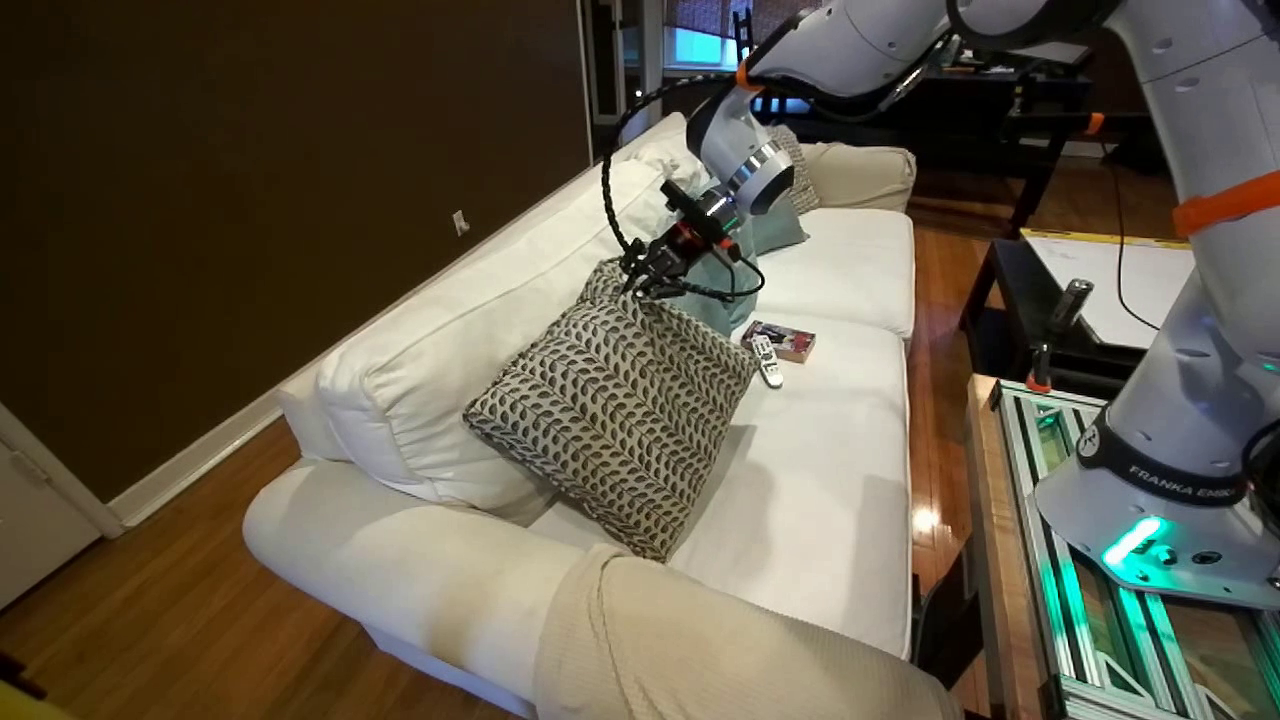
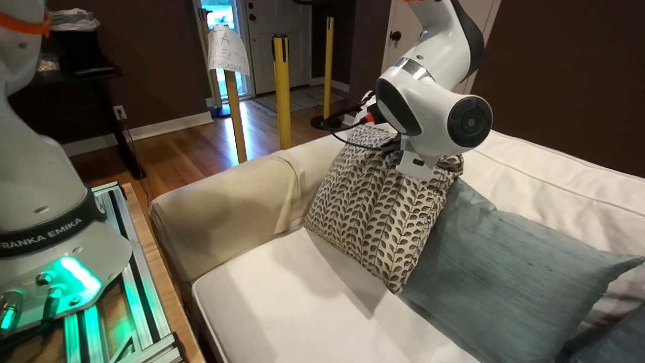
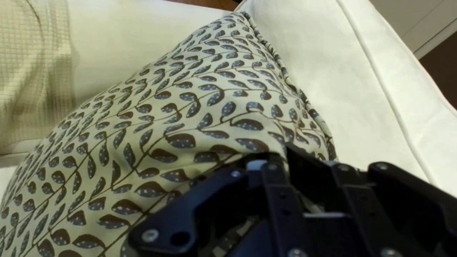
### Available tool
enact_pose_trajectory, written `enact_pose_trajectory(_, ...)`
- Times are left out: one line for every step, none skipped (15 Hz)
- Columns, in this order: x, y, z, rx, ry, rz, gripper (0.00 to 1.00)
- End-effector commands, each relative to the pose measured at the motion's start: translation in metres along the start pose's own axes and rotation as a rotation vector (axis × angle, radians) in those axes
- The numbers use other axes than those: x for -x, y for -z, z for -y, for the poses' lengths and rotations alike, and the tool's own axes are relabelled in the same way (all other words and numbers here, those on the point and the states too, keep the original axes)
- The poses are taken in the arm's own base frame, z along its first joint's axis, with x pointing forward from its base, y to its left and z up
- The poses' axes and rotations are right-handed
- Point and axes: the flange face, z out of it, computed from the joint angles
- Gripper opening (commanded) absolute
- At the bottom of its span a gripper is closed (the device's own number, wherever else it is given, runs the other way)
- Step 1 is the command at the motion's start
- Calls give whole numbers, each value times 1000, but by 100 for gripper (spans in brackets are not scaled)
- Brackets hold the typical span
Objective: Lean all the pillows against the sofa
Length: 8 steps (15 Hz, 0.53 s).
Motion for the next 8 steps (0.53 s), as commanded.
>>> enact_pose_trajectory(-1, -9, 15, -50, -4, 11, 8)
enact_pose_trajectory(0, -8, 15, -39, -6, 9, 34)
enact_pose_trajectory(2, -1, 17, -32, -10, 5, 35)
enact_pose_trajectory(6, 7, 19, -16, -3, -2, 41)
enact_pose_trajectory(11, 17, 23, -18, 22, -26, 48)
enact_pose_trajectory(15, 25, 27, -21, 39, -34, 55)
enact_pose_trajectory(22, 34, 31, -24, 60, -44, 64)
enact_pose_trajectory(29, 42, 36, -25, 76, -48, 71)
